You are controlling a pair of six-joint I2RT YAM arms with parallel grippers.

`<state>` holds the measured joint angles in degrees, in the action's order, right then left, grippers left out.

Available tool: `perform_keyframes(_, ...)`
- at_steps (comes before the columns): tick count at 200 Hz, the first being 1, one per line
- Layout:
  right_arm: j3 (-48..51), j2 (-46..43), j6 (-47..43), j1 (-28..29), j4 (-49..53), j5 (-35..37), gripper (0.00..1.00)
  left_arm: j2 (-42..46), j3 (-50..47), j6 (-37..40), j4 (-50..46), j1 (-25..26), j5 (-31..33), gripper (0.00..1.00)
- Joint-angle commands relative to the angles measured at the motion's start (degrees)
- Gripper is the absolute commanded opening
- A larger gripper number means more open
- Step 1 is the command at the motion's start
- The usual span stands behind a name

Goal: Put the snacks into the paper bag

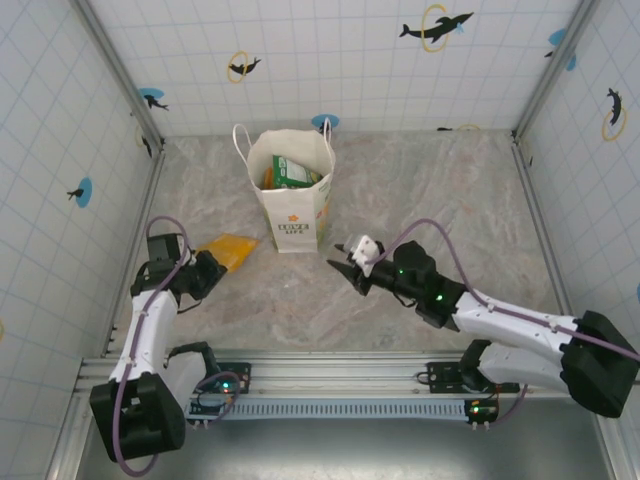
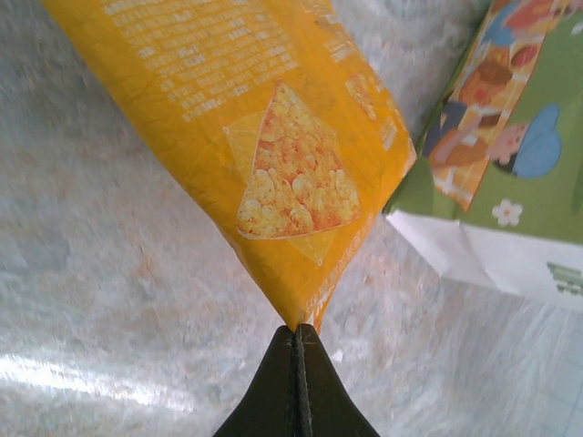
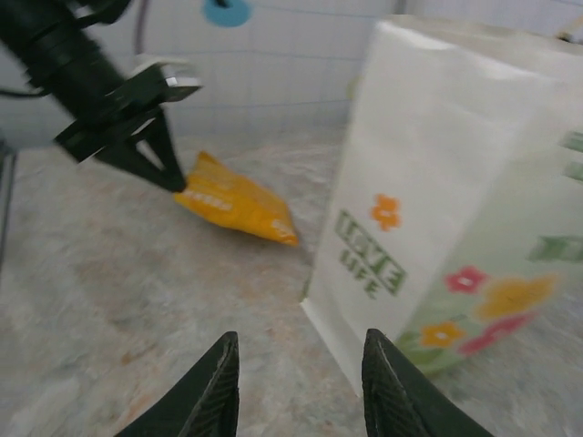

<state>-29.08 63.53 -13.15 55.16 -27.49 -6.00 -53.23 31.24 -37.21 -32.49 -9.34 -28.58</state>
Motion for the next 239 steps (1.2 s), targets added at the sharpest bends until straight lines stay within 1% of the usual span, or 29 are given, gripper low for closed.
perform_keyframes(1,-1.7,3.4,-11.2,2.3,-2.8,-3.5,0.40,1.4,1.9,1.6,-6.5,1.3,-2.1,0.00)
perform_keyframes(42,-6.7,13.1,-19.7,5.2,-3.8,-4.4,0.42,2.9,3.4,2.9,-11.5,2.6,-2.8,0.00)
perform_keyframes(81,-14.4,23.5,-25.4,7.6,-3.3,-4.1,0.46,3.7,4.4,5.3,-15.5,2.7,-2.9,0.00)
perform_keyframes(120,-20.7,33.1,-29.4,9.4,-5.0,-2.2,0.50,4.4,5.2,5.1,-15.5,2.9,-3.2,0.00)
perform_keyframes(157,-28.5,42.1,-34.3,10.4,-3.4,-1.4,0.54,4.3,6.3,5.3,-15.4,3.1,-3.2,0.00)
perform_keyframes(203,-36.6,50.7,-35.8,11.2,-3.6,1.7,0.60,4.1,6.2,4.6,-14.8,3.1,-4.0,0.00)
perform_keyframes(239,-42.2,56.1,-36.5,10.9,-2.5,3.4,0.61,3.7,6.6,4.4,-14.3,3.1,-4.6,0.00)
